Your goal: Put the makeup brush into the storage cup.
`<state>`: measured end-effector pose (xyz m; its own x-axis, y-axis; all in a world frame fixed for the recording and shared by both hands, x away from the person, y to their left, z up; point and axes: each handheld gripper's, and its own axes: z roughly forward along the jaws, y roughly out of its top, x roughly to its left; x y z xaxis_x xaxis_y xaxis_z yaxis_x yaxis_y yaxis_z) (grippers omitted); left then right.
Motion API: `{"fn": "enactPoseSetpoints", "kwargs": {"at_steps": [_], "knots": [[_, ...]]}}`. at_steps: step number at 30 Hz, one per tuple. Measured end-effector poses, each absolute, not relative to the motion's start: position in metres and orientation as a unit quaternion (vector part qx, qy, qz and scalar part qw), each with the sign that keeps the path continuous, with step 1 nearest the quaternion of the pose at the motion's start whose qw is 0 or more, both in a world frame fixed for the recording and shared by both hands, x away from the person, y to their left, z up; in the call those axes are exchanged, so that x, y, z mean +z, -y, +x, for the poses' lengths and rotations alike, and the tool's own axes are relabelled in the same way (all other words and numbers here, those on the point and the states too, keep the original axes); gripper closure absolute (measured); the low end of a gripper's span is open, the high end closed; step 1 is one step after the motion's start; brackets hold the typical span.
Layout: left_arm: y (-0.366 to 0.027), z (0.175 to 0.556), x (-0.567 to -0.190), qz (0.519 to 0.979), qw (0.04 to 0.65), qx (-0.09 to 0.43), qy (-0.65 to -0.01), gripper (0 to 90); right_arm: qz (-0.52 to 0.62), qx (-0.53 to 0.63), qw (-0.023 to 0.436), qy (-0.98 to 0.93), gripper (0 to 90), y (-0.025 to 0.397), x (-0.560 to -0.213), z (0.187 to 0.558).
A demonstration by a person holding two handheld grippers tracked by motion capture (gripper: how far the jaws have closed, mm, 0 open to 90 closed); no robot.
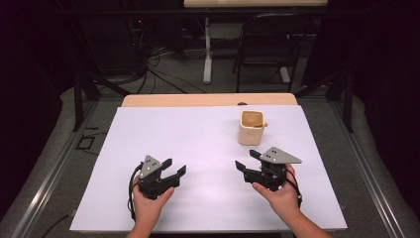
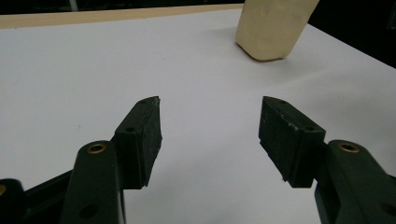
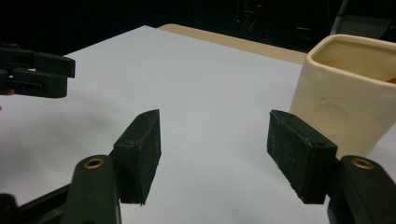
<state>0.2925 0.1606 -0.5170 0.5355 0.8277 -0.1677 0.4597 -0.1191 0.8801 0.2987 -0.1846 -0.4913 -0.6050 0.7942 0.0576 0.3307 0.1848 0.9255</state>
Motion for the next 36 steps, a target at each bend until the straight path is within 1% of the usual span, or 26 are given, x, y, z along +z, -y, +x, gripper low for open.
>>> {"fn": "enactPoseSetpoints", "kwargs": {"at_steps": [5, 8, 16, 18, 25, 29, 36], "knots": [[-0.161, 0.292, -0.517, 0.726, 0.490, 0.187, -0.445, 39.7, 0.381, 0.510, 0.230, -0.736, 35.1, 0.183, -0.502, 0.295], [-0.161, 0.292, -0.517, 0.726, 0.490, 0.187, -0.445, 39.7, 0.374, 0.508, 0.241, -0.738, 35.1, 0.183, -0.507, 0.292], [-0.160, 0.292, -0.517, 0.725, 0.490, 0.187, -0.446, 39.7, 0.379, 0.500, 0.237, -0.742, 35.0, 0.184, -0.521, 0.288], [-0.161, 0.292, -0.517, 0.725, 0.490, 0.187, -0.446, 39.7, 0.375, 0.503, 0.242, -0.740, 35.1, 0.183, -0.525, 0.288], [-0.161, 0.292, -0.517, 0.726, 0.491, 0.187, -0.445, 39.7, 0.379, 0.502, 0.233, -0.741, 35.1, 0.181, -0.532, 0.284], [-0.161, 0.292, -0.517, 0.726, 0.489, 0.187, -0.447, 39.7, 0.372, 0.508, 0.246, -0.737, 35.1, 0.177, -0.534, 0.283], [-0.161, 0.292, -0.518, 0.726, 0.489, 0.186, -0.446, 39.7, 0.374, 0.506, 0.234, -0.741, 35.1, 0.177, -0.536, 0.279]]}}
